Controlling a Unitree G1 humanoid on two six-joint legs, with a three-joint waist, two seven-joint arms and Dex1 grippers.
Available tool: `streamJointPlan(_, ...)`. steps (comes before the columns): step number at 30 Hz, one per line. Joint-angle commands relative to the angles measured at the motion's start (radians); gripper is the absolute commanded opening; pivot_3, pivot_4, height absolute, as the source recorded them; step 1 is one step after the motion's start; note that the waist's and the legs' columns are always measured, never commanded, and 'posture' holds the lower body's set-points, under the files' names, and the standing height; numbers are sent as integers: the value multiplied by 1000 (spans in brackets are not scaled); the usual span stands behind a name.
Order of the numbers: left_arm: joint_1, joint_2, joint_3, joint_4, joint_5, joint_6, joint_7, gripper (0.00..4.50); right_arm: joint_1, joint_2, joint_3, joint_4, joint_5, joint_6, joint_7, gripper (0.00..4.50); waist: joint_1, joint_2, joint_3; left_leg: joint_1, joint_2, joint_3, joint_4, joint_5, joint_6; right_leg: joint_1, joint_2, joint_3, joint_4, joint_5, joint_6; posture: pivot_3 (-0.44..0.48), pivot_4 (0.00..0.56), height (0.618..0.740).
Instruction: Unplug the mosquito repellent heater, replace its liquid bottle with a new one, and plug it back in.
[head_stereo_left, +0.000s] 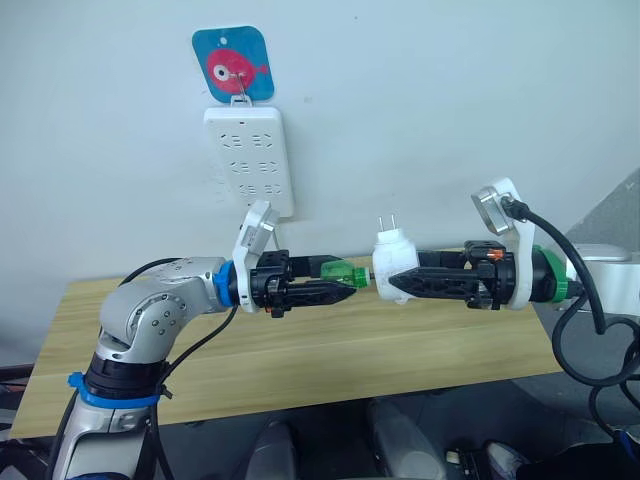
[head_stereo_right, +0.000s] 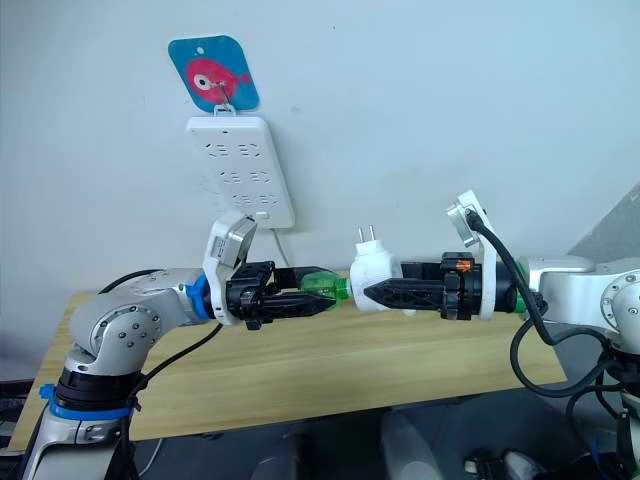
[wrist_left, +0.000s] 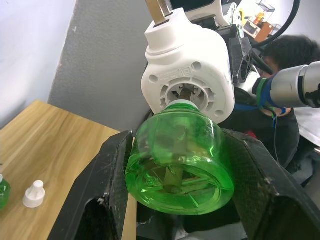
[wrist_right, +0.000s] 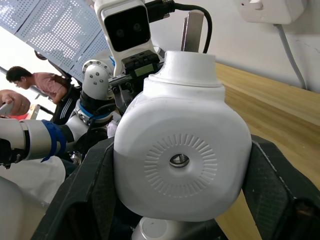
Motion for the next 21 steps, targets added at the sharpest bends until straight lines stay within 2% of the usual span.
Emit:
streamJointPlan(1, -7, -20, 15, -27, -18, -12, 22, 2383, -2, -4, -15, -19, 20, -11, 19, 3029, 0, 0, 0, 0, 0, 0, 0, 0, 0, 0, 0, 0, 0, 0, 0, -175, 136, 740)
streamJointPlan(11, -16, -28, 46, -43, -93, 47, 41, 2383, 5, 8, -3, -19, -5, -19, 24, 3029, 0, 0, 0, 0, 0, 0, 0, 0, 0, 0, 0, 0, 1, 0, 0, -169, 135, 740)
streamJointPlan(21, -14, -40, 33, -48, -75, 43, 50, 2383, -17, 49, 19, -42, 16, -34, 5, 3029, 1, 0, 0, 0, 0, 0, 0, 0, 0, 0, 0, 0, 1, 0, 0, -167, 136, 740)
